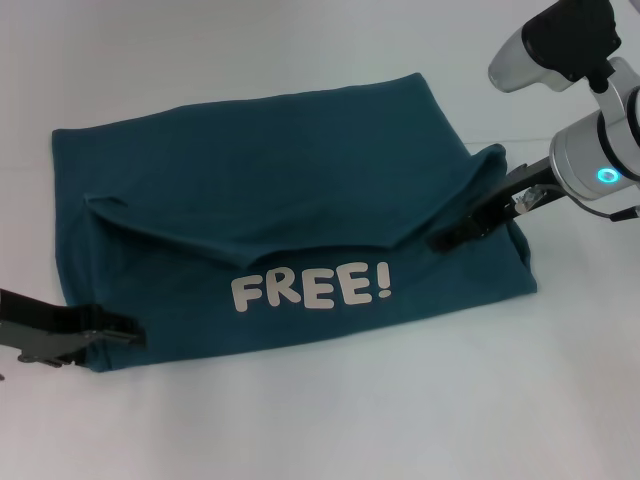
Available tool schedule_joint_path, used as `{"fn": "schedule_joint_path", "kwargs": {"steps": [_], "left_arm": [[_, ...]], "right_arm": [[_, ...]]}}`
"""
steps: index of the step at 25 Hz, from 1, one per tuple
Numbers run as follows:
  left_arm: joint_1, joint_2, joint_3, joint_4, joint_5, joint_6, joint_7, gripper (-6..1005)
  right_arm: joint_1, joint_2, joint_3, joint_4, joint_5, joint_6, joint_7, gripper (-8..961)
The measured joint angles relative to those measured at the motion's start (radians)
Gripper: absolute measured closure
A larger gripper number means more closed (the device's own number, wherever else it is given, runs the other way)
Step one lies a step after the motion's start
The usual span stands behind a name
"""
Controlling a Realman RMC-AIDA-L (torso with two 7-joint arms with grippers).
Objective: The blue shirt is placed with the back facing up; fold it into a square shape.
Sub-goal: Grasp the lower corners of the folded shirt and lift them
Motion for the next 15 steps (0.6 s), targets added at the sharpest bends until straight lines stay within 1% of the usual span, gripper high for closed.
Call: {"fn": "schedule_joint_path", "kwargs": {"steps": [6,8,14,15], "left_arm": [[0.006,0.0,0.003,-0.002,-0.013,0.001,0.024,109],[0.005,0.001,0.003,0.0,-0.013,0.004,0.029,333],[0.003,0.0,0.004,-0.003,-0.014,0.005,0.05,543],[0.003,0.0,0.004,-0.003,-0.014,0.005,0.052,592]], "right_arm": [[-0.007,0.0,0.006,-0.012,0.004,-0.003,0.002,34],[-0.007,0.0,0.007,-0.014,0.004,-0.004,0.003,34],[-0.008,0.002,0.007,-0.02,0.006,-0.004,0.005,34],[-0.008,0.002,0.008,-0.021,0.007,-0.004,0.005,34]]}}
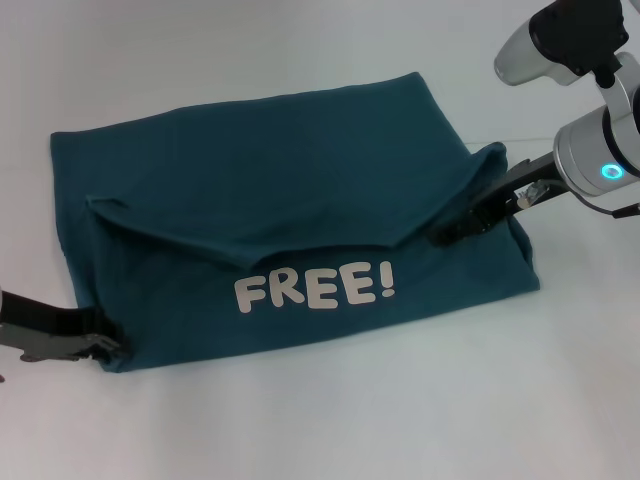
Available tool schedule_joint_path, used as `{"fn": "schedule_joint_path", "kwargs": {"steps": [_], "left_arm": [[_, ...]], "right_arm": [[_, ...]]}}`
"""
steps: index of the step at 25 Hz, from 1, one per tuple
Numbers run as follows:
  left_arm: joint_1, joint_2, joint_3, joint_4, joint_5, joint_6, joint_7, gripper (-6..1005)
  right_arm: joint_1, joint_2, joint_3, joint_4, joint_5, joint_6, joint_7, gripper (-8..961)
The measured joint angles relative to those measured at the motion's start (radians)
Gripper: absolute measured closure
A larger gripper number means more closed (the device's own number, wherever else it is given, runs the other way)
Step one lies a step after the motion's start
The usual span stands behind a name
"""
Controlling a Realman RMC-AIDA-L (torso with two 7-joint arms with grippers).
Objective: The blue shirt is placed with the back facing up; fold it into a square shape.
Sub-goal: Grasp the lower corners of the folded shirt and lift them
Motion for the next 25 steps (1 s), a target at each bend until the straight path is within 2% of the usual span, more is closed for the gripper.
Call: {"fn": "schedule_joint_path", "kwargs": {"steps": [4,10,16,21,25], "left_arm": [[0.0,0.0,0.001,0.0,0.0,0.0,0.01,788],[0.002,0.002,-0.001,0.005,0.002,0.002,0.016,983],[0.014,0.007,-0.004,0.045,0.013,0.034,0.004,991],[0.044,-0.01,0.001,0.14,0.02,0.067,-0.03,998],[0.05,-0.01,0.002,0.148,0.021,0.07,-0.039,820]], "right_arm": [[-0.002,0.001,0.004,-0.002,0.009,-0.001,0.001,35],[-0.002,0.001,0.005,-0.003,0.01,0.002,0.002,35],[-0.002,0.001,0.005,-0.003,0.01,0.001,0.002,35],[-0.002,-0.001,0.007,-0.004,0.01,0.001,0.002,35],[-0.002,-0.002,0.008,-0.012,0.009,0.001,0.002,35]]}}
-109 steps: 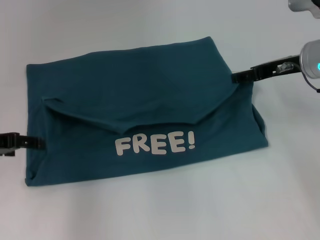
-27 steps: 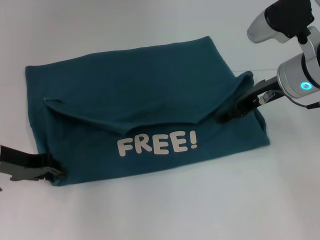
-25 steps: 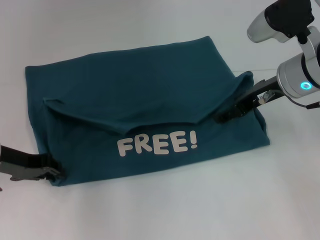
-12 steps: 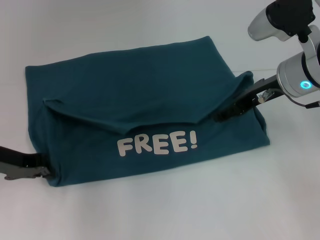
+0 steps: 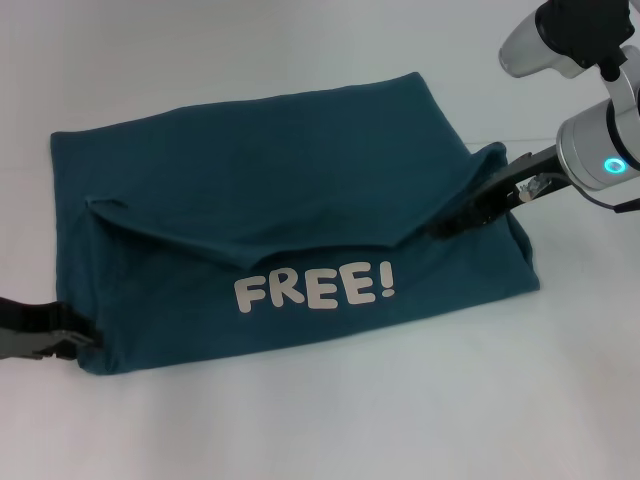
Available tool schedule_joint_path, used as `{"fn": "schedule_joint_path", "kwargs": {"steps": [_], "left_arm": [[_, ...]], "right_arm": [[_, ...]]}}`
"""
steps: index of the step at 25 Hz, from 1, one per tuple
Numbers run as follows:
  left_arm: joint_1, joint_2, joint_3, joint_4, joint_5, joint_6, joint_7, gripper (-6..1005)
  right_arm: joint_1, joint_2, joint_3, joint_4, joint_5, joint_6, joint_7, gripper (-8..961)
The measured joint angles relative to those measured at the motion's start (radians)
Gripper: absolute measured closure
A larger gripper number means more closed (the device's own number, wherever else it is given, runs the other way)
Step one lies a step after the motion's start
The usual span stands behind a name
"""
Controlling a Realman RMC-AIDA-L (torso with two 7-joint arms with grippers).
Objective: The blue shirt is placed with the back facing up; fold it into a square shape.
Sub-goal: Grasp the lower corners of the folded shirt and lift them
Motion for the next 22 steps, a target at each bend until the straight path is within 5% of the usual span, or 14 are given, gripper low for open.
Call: {"fn": "schedule_joint_path", "kwargs": {"steps": [9,22], "left_arm": [[-0.002,0.006,-0.003,-0.027,0.013,-0.007,-0.011,438],[-0.026,0.01,-0.005,-0.1,0.016,-0.023,-0.018,155]], "right_arm": [[0.001,0.0,-0.007,-0.003,-0.005,-0.003,0.001,36],[0.005,0.0,-0.005,-0.003,-0.005,-0.002,0.002,36]]}}
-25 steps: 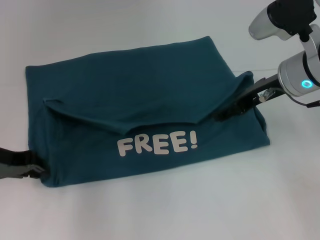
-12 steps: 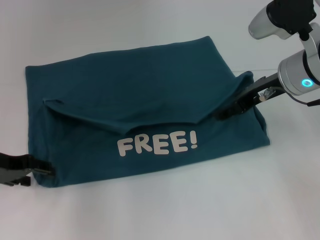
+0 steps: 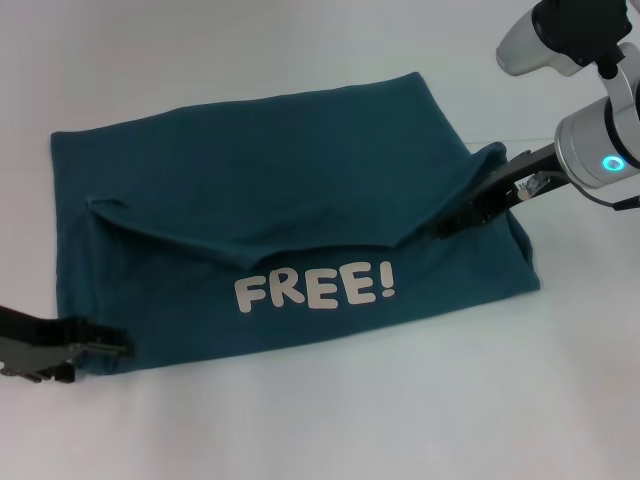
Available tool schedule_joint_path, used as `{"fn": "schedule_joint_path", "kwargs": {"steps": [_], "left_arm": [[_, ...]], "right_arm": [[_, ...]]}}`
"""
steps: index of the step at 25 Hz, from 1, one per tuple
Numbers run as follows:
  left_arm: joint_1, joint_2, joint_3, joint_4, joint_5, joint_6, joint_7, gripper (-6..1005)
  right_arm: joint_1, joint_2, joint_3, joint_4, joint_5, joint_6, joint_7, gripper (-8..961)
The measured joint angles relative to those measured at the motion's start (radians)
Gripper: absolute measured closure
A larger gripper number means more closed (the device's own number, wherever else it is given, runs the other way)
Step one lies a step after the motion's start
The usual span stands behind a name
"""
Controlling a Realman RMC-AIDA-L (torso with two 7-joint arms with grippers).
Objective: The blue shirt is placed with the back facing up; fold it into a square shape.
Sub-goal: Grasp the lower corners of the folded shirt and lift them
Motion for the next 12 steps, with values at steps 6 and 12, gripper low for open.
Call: {"fn": "schedule_joint_path", "kwargs": {"steps": [6,12], "left_arm": [[-0.012,0.0,-0.002,-0.017,-0.018,-0.012,0.004,78],[-0.028,0.002,0.005,-0.041,-0.027,-0.033,0.006,82]], "right_arm": [[-0.004,0.0,0.002,0.0,0.0,0.001,0.0,36],[-0.006,0.0,0.004,0.0,0.0,0.001,0.0,37]]}}
